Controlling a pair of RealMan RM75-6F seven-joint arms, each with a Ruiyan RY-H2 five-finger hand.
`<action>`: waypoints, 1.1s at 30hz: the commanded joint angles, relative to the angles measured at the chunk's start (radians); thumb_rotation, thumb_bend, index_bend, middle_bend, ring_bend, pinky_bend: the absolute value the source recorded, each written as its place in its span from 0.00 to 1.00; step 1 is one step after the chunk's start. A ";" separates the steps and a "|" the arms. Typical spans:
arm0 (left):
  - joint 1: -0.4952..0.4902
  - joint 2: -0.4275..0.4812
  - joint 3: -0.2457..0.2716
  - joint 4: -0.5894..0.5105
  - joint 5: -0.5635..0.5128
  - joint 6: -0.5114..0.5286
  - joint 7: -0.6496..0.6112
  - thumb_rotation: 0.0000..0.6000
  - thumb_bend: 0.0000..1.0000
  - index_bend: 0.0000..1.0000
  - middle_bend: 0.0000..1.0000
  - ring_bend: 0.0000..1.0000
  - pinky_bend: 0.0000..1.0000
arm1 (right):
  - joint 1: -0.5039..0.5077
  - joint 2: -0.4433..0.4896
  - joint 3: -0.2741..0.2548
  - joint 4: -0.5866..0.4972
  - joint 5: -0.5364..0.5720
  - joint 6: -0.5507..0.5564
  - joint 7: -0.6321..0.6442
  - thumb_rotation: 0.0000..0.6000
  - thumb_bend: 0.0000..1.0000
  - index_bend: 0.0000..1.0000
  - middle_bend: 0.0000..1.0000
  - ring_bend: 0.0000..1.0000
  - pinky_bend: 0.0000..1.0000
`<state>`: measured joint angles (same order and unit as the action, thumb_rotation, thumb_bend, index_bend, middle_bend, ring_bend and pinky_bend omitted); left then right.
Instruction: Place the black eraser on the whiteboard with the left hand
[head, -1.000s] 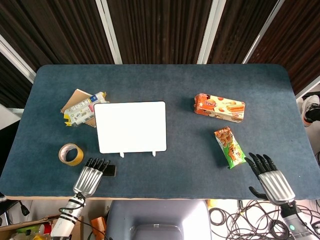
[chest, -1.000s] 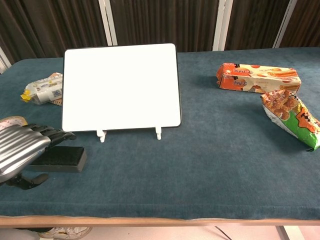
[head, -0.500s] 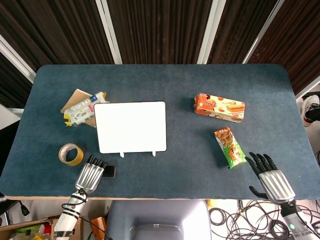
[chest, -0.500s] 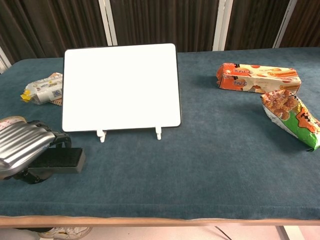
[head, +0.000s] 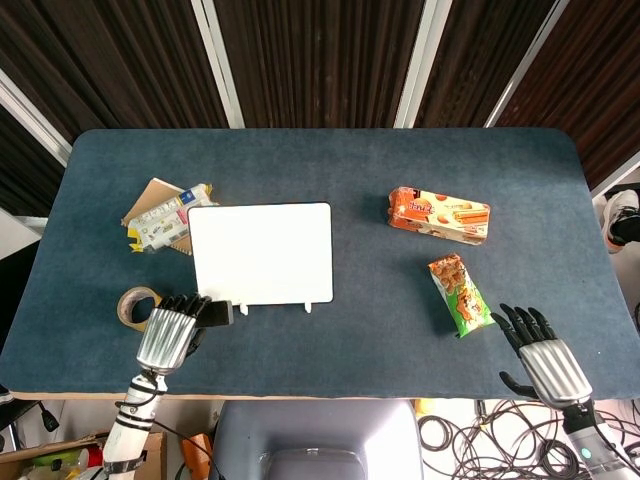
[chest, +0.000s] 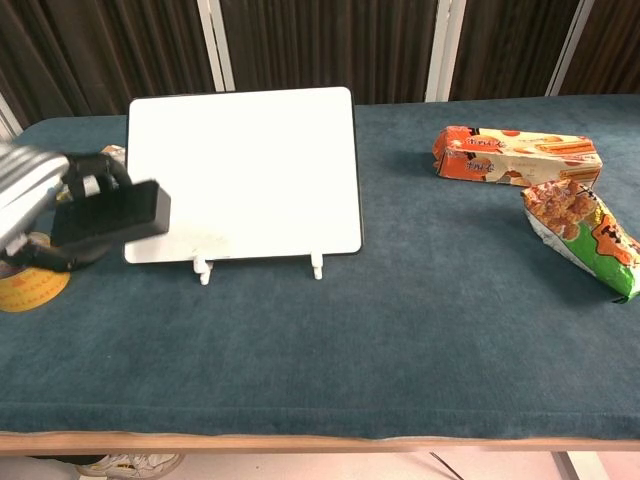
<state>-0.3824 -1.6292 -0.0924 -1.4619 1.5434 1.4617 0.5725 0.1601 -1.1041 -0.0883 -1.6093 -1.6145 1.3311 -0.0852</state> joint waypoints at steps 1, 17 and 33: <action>-0.061 -0.065 -0.088 0.070 0.070 0.053 -0.077 1.00 0.54 0.77 0.88 0.67 0.61 | 0.001 0.001 0.001 0.000 0.000 -0.003 0.001 1.00 0.20 0.00 0.00 0.00 0.00; -0.313 -0.411 -0.197 0.716 0.063 -0.010 -0.188 1.00 0.52 0.75 0.88 0.67 0.62 | 0.001 0.018 0.002 -0.009 0.004 -0.019 0.027 1.00 0.20 0.00 0.00 0.00 0.00; -0.364 -0.487 -0.175 0.940 -0.007 -0.052 -0.182 1.00 0.42 0.52 0.75 0.60 0.56 | 0.001 0.028 0.004 -0.010 0.005 -0.027 0.043 1.00 0.20 0.00 0.00 0.00 0.00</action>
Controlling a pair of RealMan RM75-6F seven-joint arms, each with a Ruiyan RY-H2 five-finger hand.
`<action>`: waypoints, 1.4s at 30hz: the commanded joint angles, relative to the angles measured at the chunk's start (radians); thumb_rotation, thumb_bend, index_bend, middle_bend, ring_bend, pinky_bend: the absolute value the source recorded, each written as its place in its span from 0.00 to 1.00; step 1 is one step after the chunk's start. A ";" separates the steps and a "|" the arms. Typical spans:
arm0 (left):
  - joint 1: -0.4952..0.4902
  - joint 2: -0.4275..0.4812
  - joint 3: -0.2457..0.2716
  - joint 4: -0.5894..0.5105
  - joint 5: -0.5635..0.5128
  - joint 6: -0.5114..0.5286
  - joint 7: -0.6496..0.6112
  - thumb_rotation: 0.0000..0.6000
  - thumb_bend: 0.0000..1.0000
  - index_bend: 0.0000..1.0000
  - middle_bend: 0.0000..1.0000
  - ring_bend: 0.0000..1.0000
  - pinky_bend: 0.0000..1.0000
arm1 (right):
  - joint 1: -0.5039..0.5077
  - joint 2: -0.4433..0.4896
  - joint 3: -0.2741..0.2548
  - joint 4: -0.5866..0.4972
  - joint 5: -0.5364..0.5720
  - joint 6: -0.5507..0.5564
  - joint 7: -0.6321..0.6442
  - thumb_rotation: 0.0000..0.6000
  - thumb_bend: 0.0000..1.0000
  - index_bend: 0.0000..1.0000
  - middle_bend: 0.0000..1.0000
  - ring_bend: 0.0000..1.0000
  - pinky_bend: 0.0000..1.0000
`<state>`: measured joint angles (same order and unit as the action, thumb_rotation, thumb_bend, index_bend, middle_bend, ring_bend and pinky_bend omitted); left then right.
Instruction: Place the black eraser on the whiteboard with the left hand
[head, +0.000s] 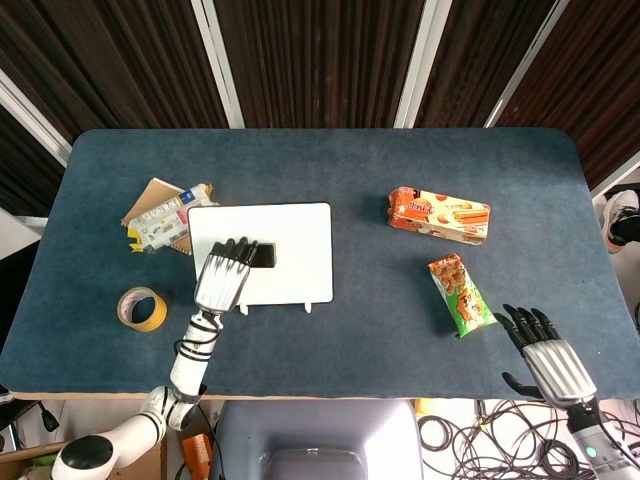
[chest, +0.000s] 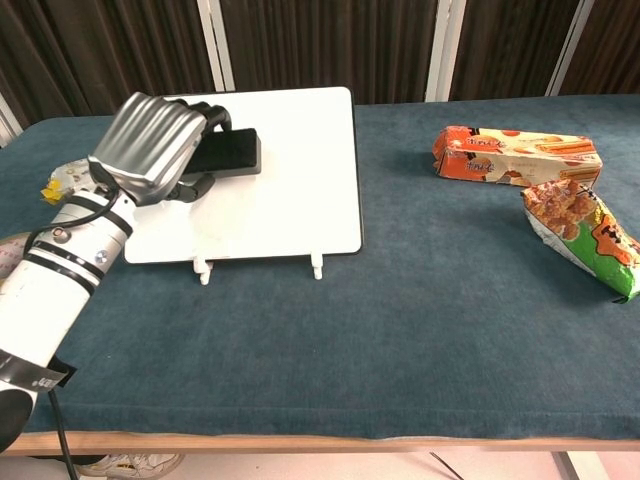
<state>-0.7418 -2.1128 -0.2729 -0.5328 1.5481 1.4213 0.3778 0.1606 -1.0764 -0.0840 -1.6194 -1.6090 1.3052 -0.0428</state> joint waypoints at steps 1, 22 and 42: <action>-0.005 -0.003 0.006 0.012 -0.017 -0.021 0.015 1.00 0.41 0.50 0.73 0.59 0.56 | 0.000 0.001 0.000 0.000 -0.001 -0.002 0.002 1.00 0.20 0.00 0.00 0.00 0.00; 0.006 0.032 0.033 -0.063 -0.076 -0.041 0.081 1.00 0.25 0.14 0.29 0.31 0.46 | 0.000 0.003 0.003 -0.002 -0.001 -0.007 0.003 1.00 0.20 0.00 0.00 0.00 0.00; 0.277 0.448 0.216 -0.748 0.015 0.214 0.184 1.00 0.23 0.02 0.17 0.11 0.26 | -0.030 -0.005 0.008 -0.002 -0.009 0.049 -0.031 1.00 0.20 0.00 0.00 0.00 0.00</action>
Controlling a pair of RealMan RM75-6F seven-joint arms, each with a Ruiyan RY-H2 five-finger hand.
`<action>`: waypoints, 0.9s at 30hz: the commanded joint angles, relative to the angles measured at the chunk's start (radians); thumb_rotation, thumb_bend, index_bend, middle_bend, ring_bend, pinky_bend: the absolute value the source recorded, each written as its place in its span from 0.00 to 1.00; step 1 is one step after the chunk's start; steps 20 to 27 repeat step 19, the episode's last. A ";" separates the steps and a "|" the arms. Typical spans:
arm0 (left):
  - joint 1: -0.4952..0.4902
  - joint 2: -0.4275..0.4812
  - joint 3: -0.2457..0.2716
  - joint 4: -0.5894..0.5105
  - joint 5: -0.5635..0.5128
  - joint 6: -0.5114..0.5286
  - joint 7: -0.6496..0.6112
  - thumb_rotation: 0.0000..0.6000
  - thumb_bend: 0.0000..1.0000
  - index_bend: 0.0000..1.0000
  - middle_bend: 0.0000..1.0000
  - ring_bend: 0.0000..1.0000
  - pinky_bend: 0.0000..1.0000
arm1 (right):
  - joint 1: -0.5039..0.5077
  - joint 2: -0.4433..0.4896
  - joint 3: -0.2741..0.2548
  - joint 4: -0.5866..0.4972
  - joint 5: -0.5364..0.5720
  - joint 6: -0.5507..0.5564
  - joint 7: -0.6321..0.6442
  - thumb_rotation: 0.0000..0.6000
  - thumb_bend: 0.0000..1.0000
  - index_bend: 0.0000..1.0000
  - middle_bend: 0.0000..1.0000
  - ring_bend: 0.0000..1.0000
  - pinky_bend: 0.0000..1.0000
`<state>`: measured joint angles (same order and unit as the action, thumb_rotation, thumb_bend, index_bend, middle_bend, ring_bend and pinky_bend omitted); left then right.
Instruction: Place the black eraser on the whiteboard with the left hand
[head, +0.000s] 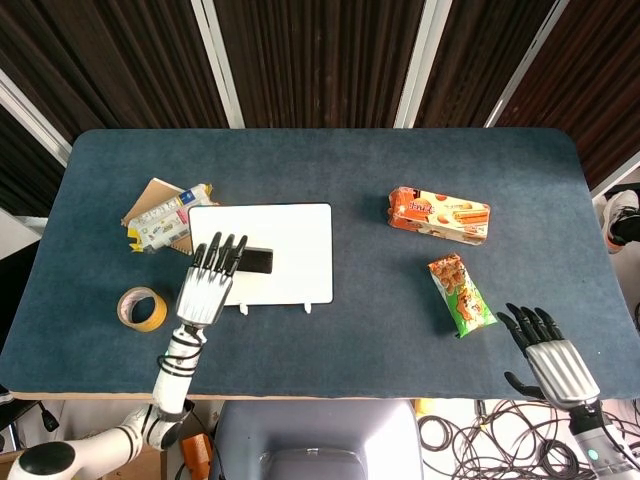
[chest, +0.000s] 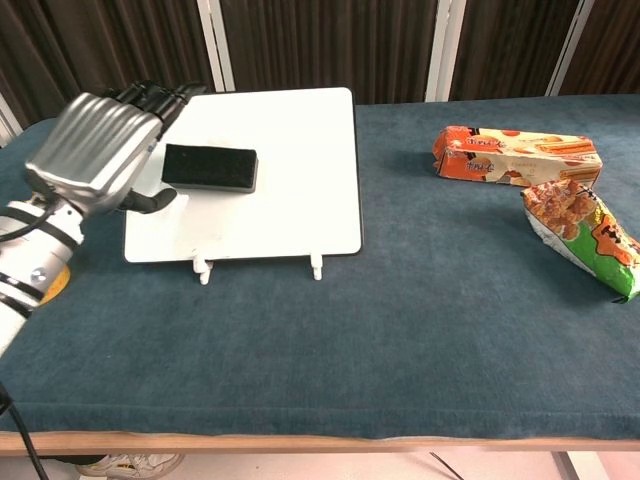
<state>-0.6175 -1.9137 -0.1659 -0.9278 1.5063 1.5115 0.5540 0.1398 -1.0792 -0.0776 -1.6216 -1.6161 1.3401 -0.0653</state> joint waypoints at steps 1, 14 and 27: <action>0.184 0.310 0.139 -0.434 0.062 0.133 -0.027 1.00 0.23 0.02 0.17 0.10 0.24 | -0.013 -0.003 0.003 0.001 -0.001 0.021 -0.013 1.00 0.20 0.00 0.00 0.00 0.00; 0.503 0.758 0.417 -0.697 0.016 0.179 -0.515 1.00 0.25 0.00 0.08 0.02 0.12 | -0.070 -0.071 0.044 0.023 0.071 0.099 -0.109 1.00 0.20 0.00 0.00 0.00 0.00; 0.538 0.715 0.360 -0.635 0.045 0.241 -0.477 1.00 0.27 0.00 0.08 0.02 0.11 | -0.068 -0.082 0.049 0.038 0.056 0.107 -0.109 1.00 0.20 0.00 0.00 0.00 0.00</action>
